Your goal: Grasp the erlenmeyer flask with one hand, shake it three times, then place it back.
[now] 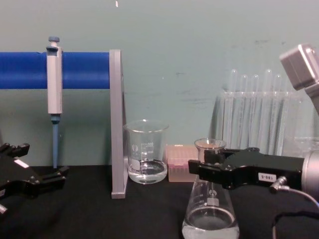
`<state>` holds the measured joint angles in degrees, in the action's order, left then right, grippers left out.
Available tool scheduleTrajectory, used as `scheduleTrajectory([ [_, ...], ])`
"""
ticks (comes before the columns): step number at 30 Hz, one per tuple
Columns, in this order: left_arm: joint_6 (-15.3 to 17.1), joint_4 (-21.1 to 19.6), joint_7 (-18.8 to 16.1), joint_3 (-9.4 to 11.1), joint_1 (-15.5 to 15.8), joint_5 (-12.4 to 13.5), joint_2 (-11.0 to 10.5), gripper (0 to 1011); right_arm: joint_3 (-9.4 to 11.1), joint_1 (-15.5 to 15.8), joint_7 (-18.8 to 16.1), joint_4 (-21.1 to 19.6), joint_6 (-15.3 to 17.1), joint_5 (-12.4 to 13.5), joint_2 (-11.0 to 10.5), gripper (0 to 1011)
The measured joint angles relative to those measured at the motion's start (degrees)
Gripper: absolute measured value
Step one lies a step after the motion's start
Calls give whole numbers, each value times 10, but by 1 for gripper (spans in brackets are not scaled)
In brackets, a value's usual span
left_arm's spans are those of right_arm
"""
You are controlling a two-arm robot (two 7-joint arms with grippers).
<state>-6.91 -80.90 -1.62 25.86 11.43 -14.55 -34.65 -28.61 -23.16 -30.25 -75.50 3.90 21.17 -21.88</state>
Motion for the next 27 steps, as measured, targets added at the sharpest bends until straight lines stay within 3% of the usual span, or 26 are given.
scheduleTrajectory([
  [27, 0, 0, 0, 0, 0, 0, 0, 1001, -3, -1, 3, 4, 7, -6, 1, 451],
])
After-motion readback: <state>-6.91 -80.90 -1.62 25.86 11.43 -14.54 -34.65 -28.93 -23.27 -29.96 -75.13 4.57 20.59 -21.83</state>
